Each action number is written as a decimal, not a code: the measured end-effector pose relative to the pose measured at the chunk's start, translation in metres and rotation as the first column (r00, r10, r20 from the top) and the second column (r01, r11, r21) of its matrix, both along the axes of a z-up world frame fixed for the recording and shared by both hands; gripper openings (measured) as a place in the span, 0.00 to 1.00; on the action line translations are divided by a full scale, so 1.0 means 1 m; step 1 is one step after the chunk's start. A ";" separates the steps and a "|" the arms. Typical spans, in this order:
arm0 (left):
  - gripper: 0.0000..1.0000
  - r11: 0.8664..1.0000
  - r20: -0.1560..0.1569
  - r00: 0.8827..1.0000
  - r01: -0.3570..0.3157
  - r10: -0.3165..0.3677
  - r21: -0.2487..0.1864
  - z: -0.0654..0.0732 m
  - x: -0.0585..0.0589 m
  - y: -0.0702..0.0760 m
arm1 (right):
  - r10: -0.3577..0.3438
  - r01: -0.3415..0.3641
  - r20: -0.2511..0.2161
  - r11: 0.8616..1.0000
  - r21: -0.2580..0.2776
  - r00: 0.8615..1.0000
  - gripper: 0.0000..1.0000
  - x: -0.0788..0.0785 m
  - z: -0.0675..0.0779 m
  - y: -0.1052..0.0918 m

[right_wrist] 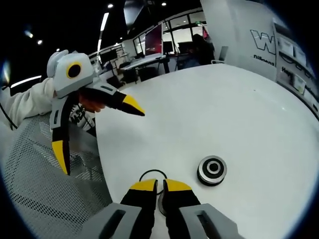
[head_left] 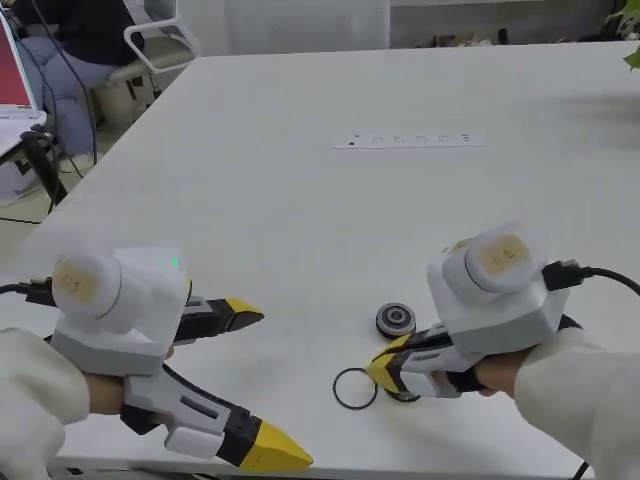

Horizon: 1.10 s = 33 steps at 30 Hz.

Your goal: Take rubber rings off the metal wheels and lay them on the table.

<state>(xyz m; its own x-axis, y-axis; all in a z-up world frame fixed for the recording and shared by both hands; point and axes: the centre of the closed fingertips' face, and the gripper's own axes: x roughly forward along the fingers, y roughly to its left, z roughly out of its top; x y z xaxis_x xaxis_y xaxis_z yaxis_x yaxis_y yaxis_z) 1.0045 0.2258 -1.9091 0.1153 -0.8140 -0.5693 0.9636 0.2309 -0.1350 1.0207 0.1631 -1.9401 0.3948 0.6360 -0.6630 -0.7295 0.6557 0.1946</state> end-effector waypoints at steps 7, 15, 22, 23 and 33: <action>0.99 1.000 -0.004 1.000 -0.001 0.001 -0.004 0.001 -0.001 -0.001 | -0.004 0.004 -0.017 1.000 0.014 1.000 0.04 -0.002 0.001 0.000; 0.99 1.000 -0.001 1.000 0.000 0.000 0.001 0.001 -0.002 -0.001 | 0.017 -0.017 -0.010 0.999 0.041 1.000 0.06 -0.004 0.011 0.003; 0.99 1.000 -0.001 1.000 0.008 -0.008 0.013 -0.001 -0.003 -0.001 | -0.004 0.003 0.007 0.997 0.073 1.000 0.11 0.003 0.023 0.001; 0.99 1.000 -0.001 1.000 0.011 -0.011 0.014 -0.002 -0.003 0.000 | -0.012 0.011 0.009 0.997 0.082 1.000 0.12 0.004 0.026 -0.001; 0.96 1.000 0.015 1.000 0.016 -0.016 0.008 0.001 -0.001 -0.003 | -0.062 0.057 0.034 0.989 0.137 0.998 0.14 0.014 0.046 -0.012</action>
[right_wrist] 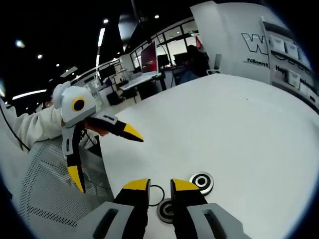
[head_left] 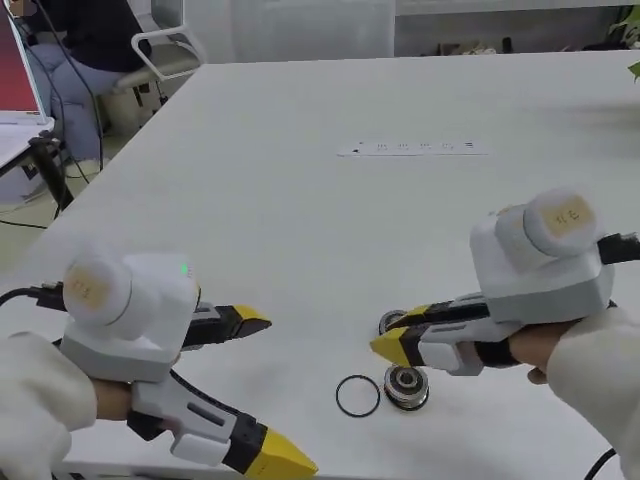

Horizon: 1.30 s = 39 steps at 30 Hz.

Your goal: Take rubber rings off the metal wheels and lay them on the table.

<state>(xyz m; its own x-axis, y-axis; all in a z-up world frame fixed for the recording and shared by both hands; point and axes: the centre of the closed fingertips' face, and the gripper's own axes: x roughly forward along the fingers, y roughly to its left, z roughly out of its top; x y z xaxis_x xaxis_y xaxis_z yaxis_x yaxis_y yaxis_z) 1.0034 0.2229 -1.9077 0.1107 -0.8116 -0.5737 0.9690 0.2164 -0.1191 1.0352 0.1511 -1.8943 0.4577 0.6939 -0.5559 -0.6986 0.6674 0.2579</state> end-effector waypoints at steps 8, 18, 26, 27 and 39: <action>0.93 1.000 0.028 1.000 -0.013 0.014 -0.027 0.007 0.006 -0.002 | -0.048 0.048 0.002 0.998 0.036 0.999 0.16 0.005 0.008 -0.017; 0.88 0.997 0.029 0.999 -0.022 0.024 -0.072 0.016 0.008 -0.006 | -0.057 0.063 -0.060 0.993 0.102 0.997 0.22 0.002 -0.003 -0.040; 0.80 0.986 0.072 0.995 -0.063 0.075 -0.152 0.037 0.019 -0.009 | 0.095 -0.093 -0.109 0.995 0.023 0.989 0.25 -0.023 -0.026 -0.031; 0.79 0.985 0.074 0.994 -0.067 0.080 -0.160 0.039 0.020 -0.010 | 0.118 -0.117 -0.121 0.993 0.016 0.986 0.26 -0.027 -0.029 -0.030; 0.67 0.974 0.146 0.986 -0.052 0.086 -0.222 0.069 0.023 -0.024 | 0.178 -0.189 -0.110 0.977 -0.101 0.978 0.27 -0.030 -0.052 -0.036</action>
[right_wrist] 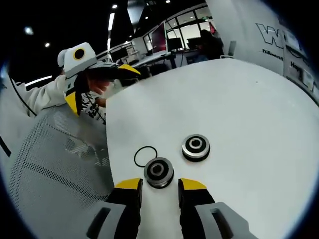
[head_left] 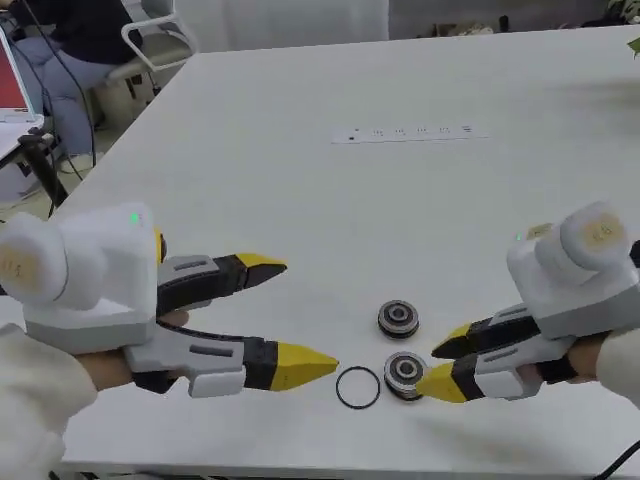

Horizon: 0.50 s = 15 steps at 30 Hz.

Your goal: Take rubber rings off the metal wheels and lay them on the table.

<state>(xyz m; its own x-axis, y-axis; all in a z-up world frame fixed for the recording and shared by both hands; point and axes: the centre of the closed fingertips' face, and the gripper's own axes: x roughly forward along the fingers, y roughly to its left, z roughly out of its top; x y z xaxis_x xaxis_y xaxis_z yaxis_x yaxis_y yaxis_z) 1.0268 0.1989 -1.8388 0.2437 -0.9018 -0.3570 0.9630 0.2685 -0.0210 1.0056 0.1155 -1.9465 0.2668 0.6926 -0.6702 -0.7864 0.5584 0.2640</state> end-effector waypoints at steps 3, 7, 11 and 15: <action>0.65 0.999 0.021 1.000 0.001 -0.002 0.044 -0.001 0.003 -0.001 | 0.010 -0.010 0.002 1.000 -0.008 1.000 0.27 0.000 -0.002 0.001; 0.63 0.999 0.033 0.999 0.004 -0.005 0.036 0.006 0.007 -0.006 | 0.028 -0.028 0.022 0.999 -0.024 0.999 0.28 0.001 -0.002 0.001; 0.59 0.997 0.066 0.998 0.019 -0.024 0.069 0.009 0.011 -0.015 | 0.035 -0.034 0.040 0.999 -0.021 0.999 0.28 0.002 -0.001 0.003; 0.55 0.992 0.093 0.994 0.052 -0.063 0.113 0.007 0.013 -0.029 | 0.050 -0.049 0.039 0.998 -0.034 0.998 0.28 0.000 -0.005 0.003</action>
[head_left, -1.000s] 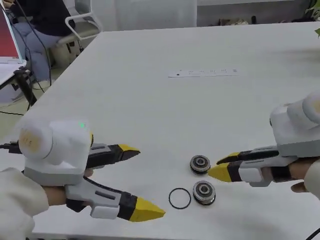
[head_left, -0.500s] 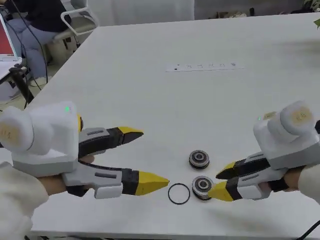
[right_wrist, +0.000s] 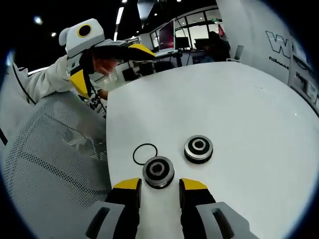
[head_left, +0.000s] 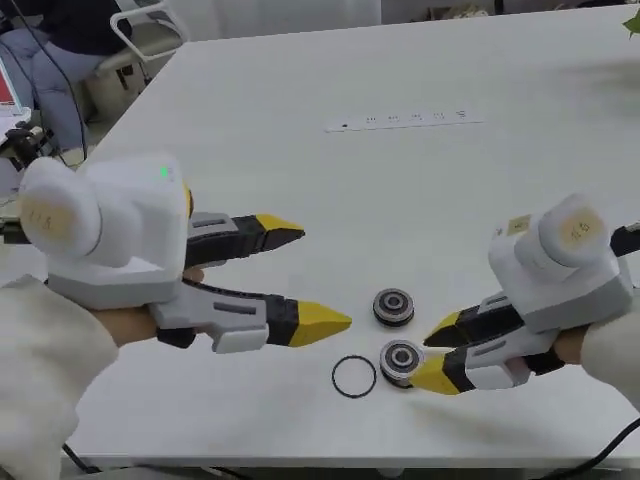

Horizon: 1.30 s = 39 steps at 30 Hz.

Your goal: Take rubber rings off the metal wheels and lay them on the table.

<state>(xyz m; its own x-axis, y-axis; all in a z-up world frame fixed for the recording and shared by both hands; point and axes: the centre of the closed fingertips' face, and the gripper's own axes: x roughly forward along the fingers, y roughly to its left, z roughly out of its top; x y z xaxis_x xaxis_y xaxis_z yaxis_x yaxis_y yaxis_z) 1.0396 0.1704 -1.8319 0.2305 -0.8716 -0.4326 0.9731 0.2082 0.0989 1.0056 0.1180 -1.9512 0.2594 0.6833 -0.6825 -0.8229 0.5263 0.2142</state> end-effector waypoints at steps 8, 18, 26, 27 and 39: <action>0.47 0.995 0.024 0.996 0.081 -0.082 0.056 -0.013 -0.001 -0.028 | 0.006 -0.006 0.008 1.000 -0.008 1.000 0.27 0.001 -0.002 0.000; 0.29 0.990 0.022 0.994 0.104 -0.107 0.100 -0.053 -0.007 -0.043 | 0.020 -0.020 0.008 1.000 -0.021 1.000 0.25 0.000 -0.006 0.001; 0.19 0.979 -0.007 0.991 0.134 -0.135 0.152 -0.081 -0.014 -0.044 | 0.035 -0.034 0.020 0.999 -0.035 0.999 0.25 -0.002 -0.008 0.002; 0.18 0.979 -0.012 0.991 0.133 -0.133 0.152 -0.082 -0.013 -0.045 | 0.035 -0.034 0.019 0.999 -0.036 0.999 0.25 -0.002 -0.008 0.001; 0.16 0.984 -0.092 0.990 0.118 -0.106 0.134 -0.100 -0.018 -0.051 | 0.048 -0.047 0.024 0.998 -0.038 0.999 0.24 -0.003 -0.008 0.004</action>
